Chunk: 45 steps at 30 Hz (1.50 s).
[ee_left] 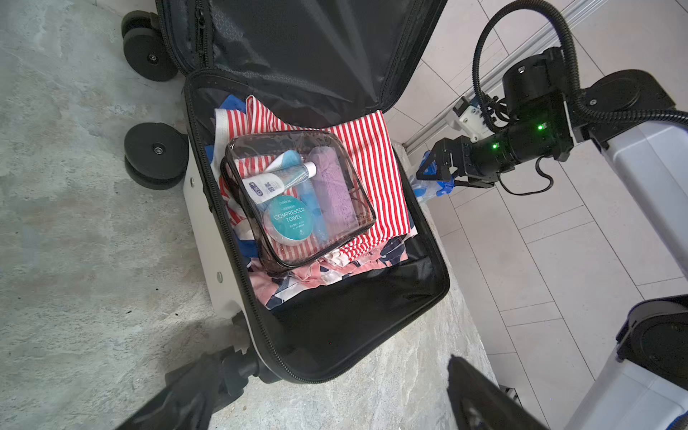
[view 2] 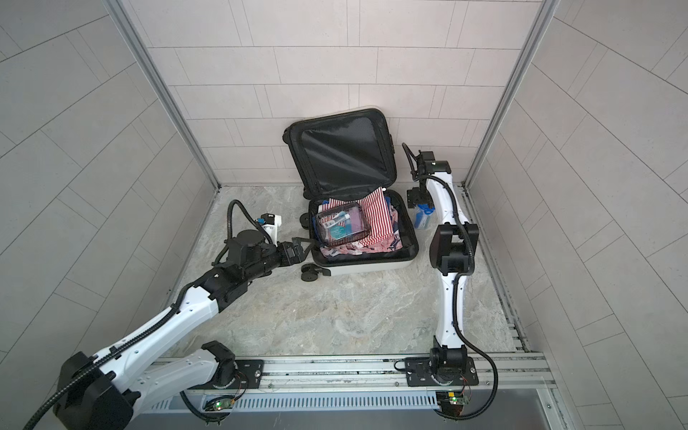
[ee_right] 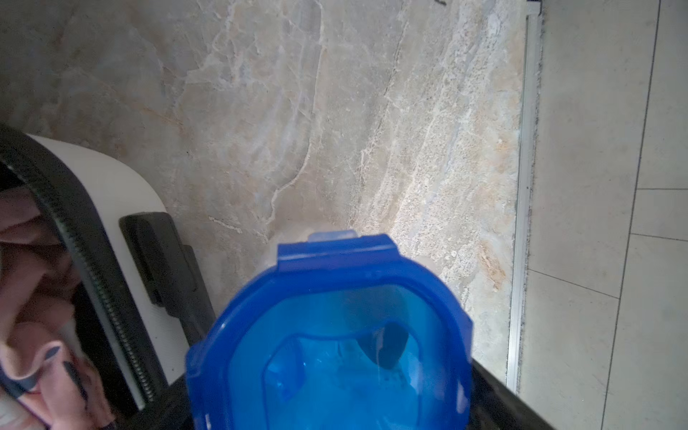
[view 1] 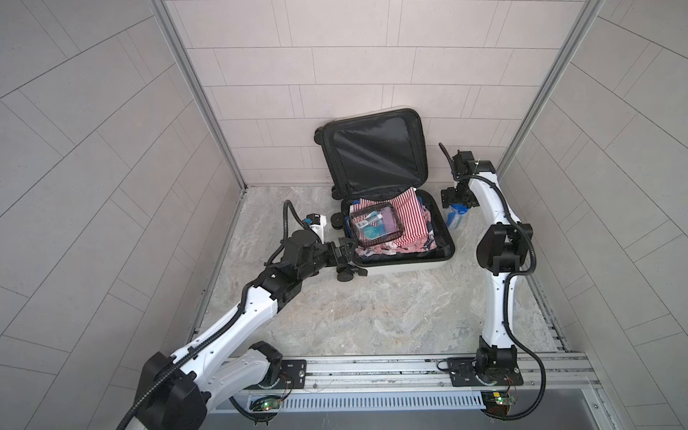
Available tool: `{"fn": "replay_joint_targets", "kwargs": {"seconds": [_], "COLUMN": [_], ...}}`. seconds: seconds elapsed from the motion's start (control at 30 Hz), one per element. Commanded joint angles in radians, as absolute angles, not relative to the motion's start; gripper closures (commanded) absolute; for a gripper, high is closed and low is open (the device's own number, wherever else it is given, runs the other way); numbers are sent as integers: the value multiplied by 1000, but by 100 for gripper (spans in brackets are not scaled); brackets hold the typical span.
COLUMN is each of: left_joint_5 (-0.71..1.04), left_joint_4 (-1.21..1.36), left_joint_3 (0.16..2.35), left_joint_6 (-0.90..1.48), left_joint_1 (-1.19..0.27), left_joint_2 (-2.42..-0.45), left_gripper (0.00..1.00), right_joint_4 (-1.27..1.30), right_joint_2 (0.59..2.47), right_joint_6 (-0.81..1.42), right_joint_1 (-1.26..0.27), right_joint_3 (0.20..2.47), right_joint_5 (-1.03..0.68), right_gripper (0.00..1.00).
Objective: Pack the luggage
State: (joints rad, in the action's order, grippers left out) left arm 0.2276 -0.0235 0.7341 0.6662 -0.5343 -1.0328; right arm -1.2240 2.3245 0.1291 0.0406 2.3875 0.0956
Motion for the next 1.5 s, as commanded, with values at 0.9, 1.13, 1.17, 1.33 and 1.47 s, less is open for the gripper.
{"fn": "replay_joint_targets", "kwargs": {"seconds": [0.9,1.13,1.17,1.33,1.47], "left_joint_5": [237,274,277,285,288], "left_joint_4": [24,68,73,83,87], "left_joint_3": [750,785,792,829,855], "left_joint_6": [702,712,712,712,710], "left_joint_1": [-533,-540,-543,-563,-581], "left_joint_2": [-1108,-1171,-1179,-1217,-1238], "left_gripper": [0,0,0,0,0], "right_joint_4": [-1241,-1236,-1227,-1160,-1114], "right_joint_2": [2274,2134,2112,1970,1855], "right_joint_6": [204,246,251,289,319], "right_joint_1": [51,46,44,21,2], "right_joint_3": [2476,2456,2440,2314,2223], "right_joint_5": [55,81,80,65,37], "right_gripper": [17,21,21,22,22]}}
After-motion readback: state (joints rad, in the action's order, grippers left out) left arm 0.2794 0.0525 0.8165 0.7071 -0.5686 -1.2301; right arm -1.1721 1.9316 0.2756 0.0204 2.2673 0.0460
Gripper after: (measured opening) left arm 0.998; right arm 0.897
